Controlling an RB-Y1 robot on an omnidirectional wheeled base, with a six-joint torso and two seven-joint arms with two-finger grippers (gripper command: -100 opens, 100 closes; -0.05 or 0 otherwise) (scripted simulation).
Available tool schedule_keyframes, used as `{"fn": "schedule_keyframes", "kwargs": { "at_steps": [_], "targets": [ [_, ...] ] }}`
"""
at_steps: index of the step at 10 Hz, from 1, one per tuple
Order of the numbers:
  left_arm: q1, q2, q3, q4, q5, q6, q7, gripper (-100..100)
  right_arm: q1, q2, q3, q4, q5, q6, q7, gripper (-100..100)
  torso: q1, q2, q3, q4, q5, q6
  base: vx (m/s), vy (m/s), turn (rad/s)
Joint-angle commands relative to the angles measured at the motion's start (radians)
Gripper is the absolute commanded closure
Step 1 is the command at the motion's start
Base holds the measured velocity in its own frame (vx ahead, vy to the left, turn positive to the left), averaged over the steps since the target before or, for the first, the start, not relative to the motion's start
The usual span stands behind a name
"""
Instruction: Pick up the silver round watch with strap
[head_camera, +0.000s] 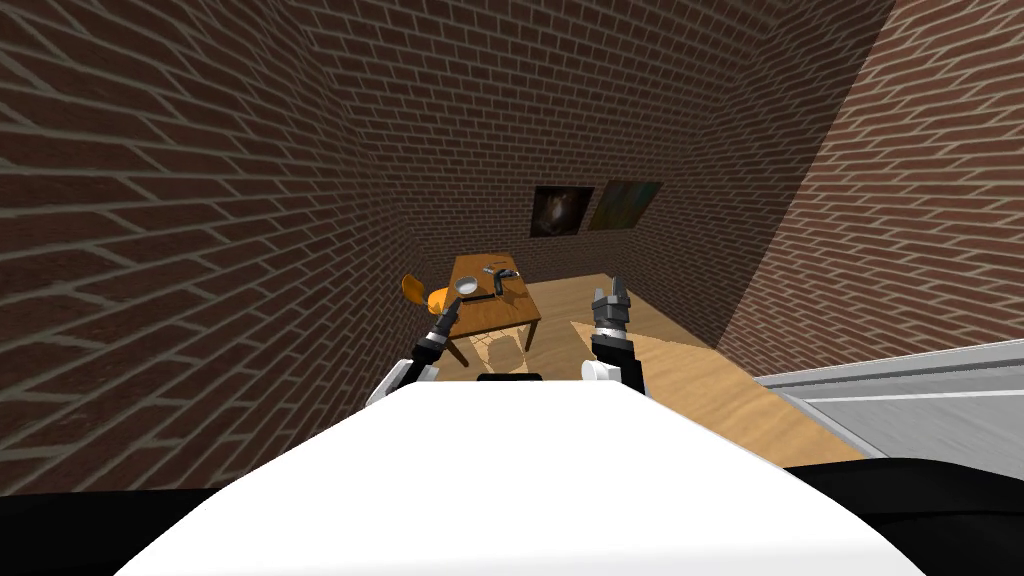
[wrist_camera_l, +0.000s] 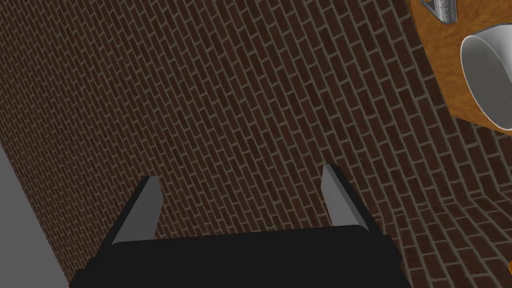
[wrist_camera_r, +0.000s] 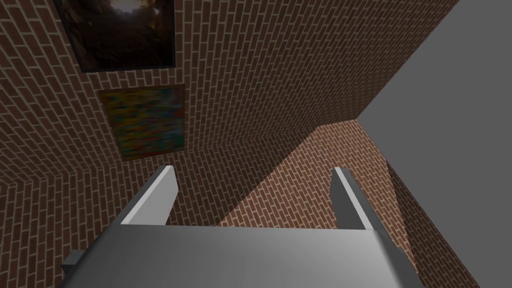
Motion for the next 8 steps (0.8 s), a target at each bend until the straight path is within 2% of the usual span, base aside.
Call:
{"fn": "schedule_keyframes", "kwargs": {
  "at_steps": [1, 2, 3, 4, 5, 6, 7, 8],
  "targets": [
    [-0.006, 0.012, -0.003, 0.034, -0.014, 0.017, 0.006, -100, 0.000, 0.000, 0.000, 0.000, 0.000, 0.000, 0.000, 0, 0.000, 0.000, 0.000, 0.000, 0.000, 0.000, -0.022, -0.027, -0.072],
    [-0.019, 0.036, -0.005, 0.070, -0.039, 0.030, 0.018, -100, 0.000, 0.000, 0.000, 0.000, 0.000, 0.000, 0.000, 0, 0.000, 0.000, 0.000, 0.000, 0.000, -0.001, -0.021, -0.033, -0.150],
    [-0.019, 0.036, -0.005, 0.095, -0.039, 0.030, 0.018, -100, 0.000, 0.000, 0.000, 0.000, 0.000, 0.000, 0.000, 0, 0.000, 0.000, 0.000, 0.000, 0.000, 0.000, -0.016, -0.025, -0.071],
    [-0.033, 0.060, -0.006, 0.130, -0.065, 0.043, 0.030, -100, 0.000, 0.000, 0.000, 0.000, 0.000, 0.000, 0.000, 0, 0.001, 0.000, 0.000, 0.000, 0.000, -0.001, -0.015, -0.033, -0.135],
    [-0.033, 0.060, -0.006, 0.157, -0.065, 0.043, 0.030, -100, 0.000, 0.000, 0.000, 0.000, 0.000, 0.000, 0.000, 0, 0.000, -0.001, 0.000, 0.000, 0.000, 0.000, -0.011, -0.026, -0.059],
    [-0.047, 0.084, -0.006, 0.188, -0.091, 0.055, 0.042, -100, 0.000, 0.000, 0.000, 0.000, 0.000, 0.000, 0.000, 0, 0.001, -0.001, 0.000, 0.000, 0.000, -0.001, -0.012, -0.033, -0.102],
    [-0.047, 0.084, -0.006, 0.216, -0.091, 0.055, 0.042, -100, 0.000, 0.000, 0.000, 0.000, 0.000, 0.000, 0.000, 0, 0.000, -0.001, 0.000, 0.000, 0.000, 0.000, -0.011, -0.024, -0.078],
    [-0.062, 0.107, -0.006, 0.251, -0.118, 0.067, 0.054, -100, 0.000, 0.000, 0.000, 0.000, 0.000, 0.000, 0.000, 0, 0.001, -0.001, 0.000, 0.000, 0.000, -0.001, -0.009, -0.025, -0.121]
  ]
}}
